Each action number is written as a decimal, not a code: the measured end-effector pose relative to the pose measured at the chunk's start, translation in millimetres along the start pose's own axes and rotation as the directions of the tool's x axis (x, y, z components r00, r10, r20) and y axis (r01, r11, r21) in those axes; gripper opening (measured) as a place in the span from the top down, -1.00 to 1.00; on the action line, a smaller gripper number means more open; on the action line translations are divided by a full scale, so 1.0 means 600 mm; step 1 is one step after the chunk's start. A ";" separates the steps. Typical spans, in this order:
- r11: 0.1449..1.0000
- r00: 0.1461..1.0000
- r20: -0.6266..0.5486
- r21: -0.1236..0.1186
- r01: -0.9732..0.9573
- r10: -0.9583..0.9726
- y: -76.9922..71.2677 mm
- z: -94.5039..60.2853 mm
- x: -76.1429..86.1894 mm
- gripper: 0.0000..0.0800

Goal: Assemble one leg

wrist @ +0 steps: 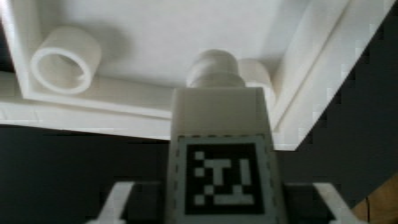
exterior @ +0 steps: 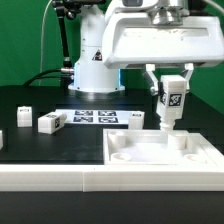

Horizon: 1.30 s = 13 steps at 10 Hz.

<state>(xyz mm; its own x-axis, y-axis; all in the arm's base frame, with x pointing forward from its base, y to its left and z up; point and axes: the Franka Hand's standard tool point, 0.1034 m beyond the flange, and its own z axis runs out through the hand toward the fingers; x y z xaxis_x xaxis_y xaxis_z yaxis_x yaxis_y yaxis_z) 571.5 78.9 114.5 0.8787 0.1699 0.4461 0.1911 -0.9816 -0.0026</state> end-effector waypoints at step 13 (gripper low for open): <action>0.999 1.000 -0.018 0.033 0.023 -0.022 -0.046 0.072 0.062 0.27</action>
Offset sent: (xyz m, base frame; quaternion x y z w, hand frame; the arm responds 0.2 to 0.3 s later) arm 0.0209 0.0133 -0.0084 0.0185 0.0108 -0.0004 0.9998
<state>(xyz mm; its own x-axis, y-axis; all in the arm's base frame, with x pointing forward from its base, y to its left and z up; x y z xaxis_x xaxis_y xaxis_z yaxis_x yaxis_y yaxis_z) 617.9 116.1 92.5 0.8663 0.1903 0.4619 0.2256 -0.9740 -0.0218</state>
